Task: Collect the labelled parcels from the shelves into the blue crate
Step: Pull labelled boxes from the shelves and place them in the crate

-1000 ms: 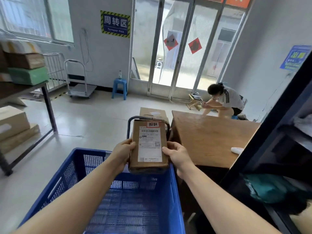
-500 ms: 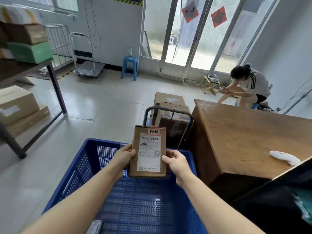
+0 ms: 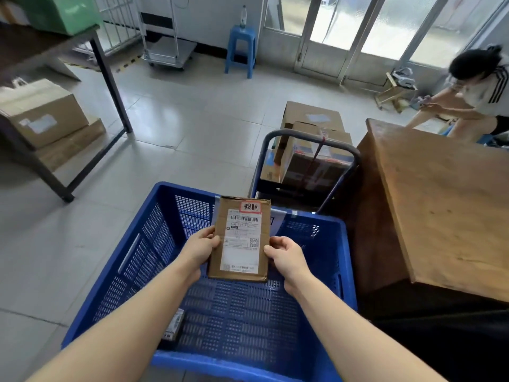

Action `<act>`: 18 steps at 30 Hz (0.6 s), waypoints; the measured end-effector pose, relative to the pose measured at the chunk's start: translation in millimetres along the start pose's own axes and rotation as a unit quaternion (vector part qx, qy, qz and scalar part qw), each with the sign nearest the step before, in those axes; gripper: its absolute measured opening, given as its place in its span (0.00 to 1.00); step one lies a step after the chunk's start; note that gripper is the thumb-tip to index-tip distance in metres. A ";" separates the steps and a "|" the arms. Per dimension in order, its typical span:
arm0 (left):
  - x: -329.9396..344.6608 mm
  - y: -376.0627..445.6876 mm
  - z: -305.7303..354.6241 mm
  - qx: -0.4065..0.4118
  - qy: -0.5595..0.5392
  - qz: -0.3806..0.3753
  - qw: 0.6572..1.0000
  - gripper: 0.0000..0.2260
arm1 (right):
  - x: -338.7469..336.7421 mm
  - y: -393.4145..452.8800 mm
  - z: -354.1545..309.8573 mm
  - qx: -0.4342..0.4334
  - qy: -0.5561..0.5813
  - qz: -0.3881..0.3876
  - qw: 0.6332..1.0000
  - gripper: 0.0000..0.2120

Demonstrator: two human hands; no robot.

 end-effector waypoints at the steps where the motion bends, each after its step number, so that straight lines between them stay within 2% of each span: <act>1: -2.8 5.7 -6.9 -0.004 0.000 0.009 1.000 0.18 | 3.1 8.1 6.2 0.005 -0.001 -0.003 1.000 0.08; 11: -32.6 69.9 -99.9 -0.078 0.019 0.042 0.996 0.20 | 38.5 77.0 78.9 0.077 -0.013 0.005 0.997 0.08; 18: -58.9 120.9 -177.9 -0.126 0.045 0.038 0.990 0.20 | 67.6 130.2 154.0 0.136 -0.004 0.025 0.990 0.05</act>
Point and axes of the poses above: each hand's wrist, its own y-axis towards the middle knuckle, its own x-axis out of the palm, z = x × y, the point moved 10 cm from there along y, towards the middle knuckle, and after that the axes turned 7 degrees about x, right-handed, at the moved point
